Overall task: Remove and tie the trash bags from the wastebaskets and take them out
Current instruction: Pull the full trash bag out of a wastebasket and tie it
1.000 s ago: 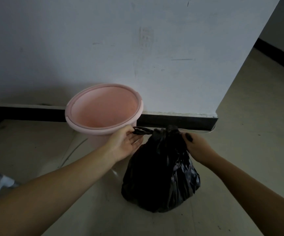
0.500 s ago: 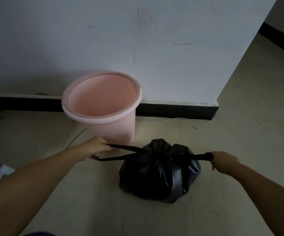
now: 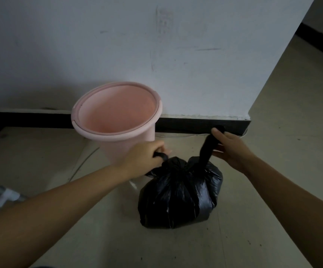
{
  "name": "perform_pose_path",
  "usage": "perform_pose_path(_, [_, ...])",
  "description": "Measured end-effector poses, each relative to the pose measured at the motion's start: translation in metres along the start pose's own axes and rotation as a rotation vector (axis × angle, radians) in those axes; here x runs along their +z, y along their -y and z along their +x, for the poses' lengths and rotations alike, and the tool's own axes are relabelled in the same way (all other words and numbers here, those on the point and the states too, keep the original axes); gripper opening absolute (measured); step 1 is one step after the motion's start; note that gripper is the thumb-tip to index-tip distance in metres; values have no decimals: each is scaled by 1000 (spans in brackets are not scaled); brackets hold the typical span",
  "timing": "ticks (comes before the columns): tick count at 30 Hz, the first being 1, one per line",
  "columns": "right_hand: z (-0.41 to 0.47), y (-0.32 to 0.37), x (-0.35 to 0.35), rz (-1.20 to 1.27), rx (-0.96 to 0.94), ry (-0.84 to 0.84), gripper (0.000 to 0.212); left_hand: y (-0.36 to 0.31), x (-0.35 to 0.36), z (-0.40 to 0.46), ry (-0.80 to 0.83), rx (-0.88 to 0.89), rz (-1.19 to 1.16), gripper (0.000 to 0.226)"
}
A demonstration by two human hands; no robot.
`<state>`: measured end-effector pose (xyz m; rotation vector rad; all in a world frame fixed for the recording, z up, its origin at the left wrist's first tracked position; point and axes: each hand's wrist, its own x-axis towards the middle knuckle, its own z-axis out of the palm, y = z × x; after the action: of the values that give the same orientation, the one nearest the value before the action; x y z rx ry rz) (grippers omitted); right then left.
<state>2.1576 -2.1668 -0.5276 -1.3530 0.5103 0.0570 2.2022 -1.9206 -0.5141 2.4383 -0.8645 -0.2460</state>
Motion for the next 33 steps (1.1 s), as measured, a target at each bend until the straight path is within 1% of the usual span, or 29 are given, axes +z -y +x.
perform_pose_path(1, [-3,4,10,-33,-15,68,17,-13,-1,4,-25,48,-32,12])
perform_pose_path(2, [-8,7,20,-76,-29,136,16,-23,0,8,-49,79,-52,13])
perform_pose_path(4, [-16,11,33,-169,-54,265,19,-33,7,16,-65,110,-102,38])
perform_pose_path(5, [-19,12,37,-216,-60,319,22,-35,10,19,-49,99,-161,46])
perform_pose_path(6, [-21,12,40,-256,-58,357,25,-36,12,21,-15,64,-235,48])
perform_pose_path(8, [-24,11,44,-331,-53,390,28,-34,12,23,49,-28,-388,36])
perform_pose_path(9, [-24,10,46,-368,-60,392,29,-32,11,23,51,-64,-416,27])
perform_pose_path(11, [-24,8,51,-451,-83,371,29,-28,11,21,-3,-81,-366,17])
perform_pose_path(13, [-24,7,56,-583,-141,313,33,-27,11,18,-61,-54,-331,18])
perform_pose_path(15, [-22,8,59,-790,-256,225,38,-27,10,19,-94,-53,-339,22])
perform_pose_path(17, [-23,10,58,-910,-334,172,37,-24,7,22,-128,-69,-344,23])
perform_pose_path(19, [-23,10,56,-866,-355,152,32,-21,6,25,-151,-90,-365,19])
perform_pose_path(22, [-22,10,54,-630,-320,168,26,-22,7,28,-168,-131,-453,9])
perform_pose_path(23, [-22,11,55,-600,-325,162,24,-23,6,29,-174,-131,-487,9])
perform_pose_path(26, [-20,14,54,-612,-370,96,23,-21,4,30,-199,-122,-550,12])
perform_pose_path(27, [-21,15,53,-604,-354,107,22,-19,3,30,-198,-131,-556,13])
perform_pose_path(29, [-25,15,50,-636,-293,211,20,-16,3,30,-189,-161,-559,14])
perform_pose_path(31, [-30,16,52,-730,-233,351,33,-15,4,30,-172,-193,-566,12])
perform_pose_path(32, [-31,15,55,-755,-220,407,35,-16,5,30,-166,-205,-564,9])
perform_pose_path(33, [-34,15,60,-756,-206,444,31,-18,5,30,-162,-209,-557,6])
